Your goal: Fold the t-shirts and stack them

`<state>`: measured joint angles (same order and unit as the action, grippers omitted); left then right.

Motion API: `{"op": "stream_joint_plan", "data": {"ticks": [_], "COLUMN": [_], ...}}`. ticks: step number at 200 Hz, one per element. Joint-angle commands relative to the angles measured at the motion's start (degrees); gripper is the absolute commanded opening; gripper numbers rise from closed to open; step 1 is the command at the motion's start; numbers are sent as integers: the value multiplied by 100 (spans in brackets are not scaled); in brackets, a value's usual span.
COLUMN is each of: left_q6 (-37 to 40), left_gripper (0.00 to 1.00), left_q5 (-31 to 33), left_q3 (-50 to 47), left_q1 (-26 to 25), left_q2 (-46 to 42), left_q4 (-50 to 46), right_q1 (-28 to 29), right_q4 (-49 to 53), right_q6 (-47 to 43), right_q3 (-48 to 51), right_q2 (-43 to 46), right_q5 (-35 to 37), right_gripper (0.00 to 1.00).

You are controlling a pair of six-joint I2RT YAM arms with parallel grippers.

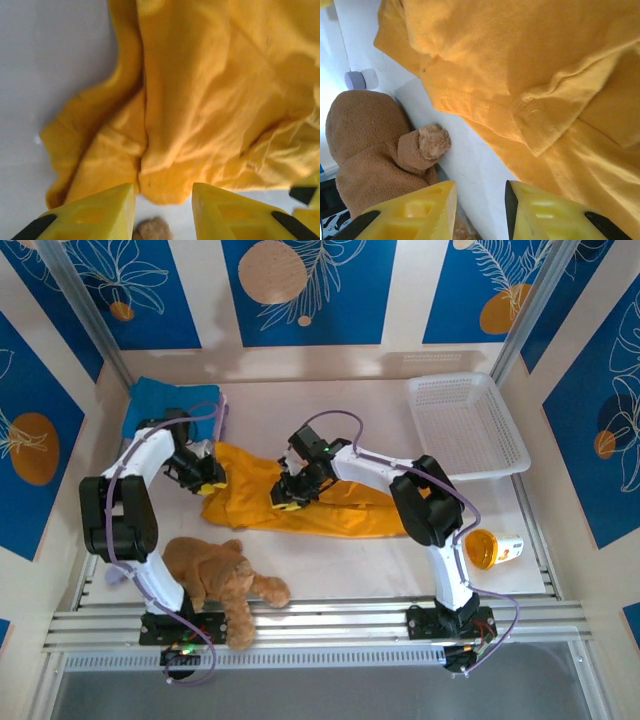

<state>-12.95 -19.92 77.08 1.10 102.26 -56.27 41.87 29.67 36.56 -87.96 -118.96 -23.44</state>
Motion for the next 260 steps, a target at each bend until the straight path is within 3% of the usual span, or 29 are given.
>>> {"op": "stream_joint_plan", "data": {"ticks": [1,31,75,130,150,211,260], "left_q6": [-133,-155,-283,-555,-604,-607,-456], "left_gripper": [34,34,35,35,35,35,35], "left_q5": [-373,-314,796,765,418,133,387], "left_q3": [305,528,862,915,1110,2421,4867], "left_q1": [-22,-291,-1377,-1665,-1681,-1719,-1711], "left_q2": [343,555,840,1383,1721,2867,4209], "left_q4": [178,244,-11,239,305,-98,-1077], "right_q1": [-209,-533,-1133,-1786,-1921,-2364,-2515], "right_q4": [95,247,329,329,376,565,726], "right_q6": [-46,-145,-132,-181,-272,-443,-527], "right_q3": [236,484,981,1195,1192,1395,1553], "right_q2": [236,365,652,590,600,676,980], "right_q5": [166,436,1005,1167,1154,1111,1170], "right_gripper": [34,34,34,34,34,33,34]}}
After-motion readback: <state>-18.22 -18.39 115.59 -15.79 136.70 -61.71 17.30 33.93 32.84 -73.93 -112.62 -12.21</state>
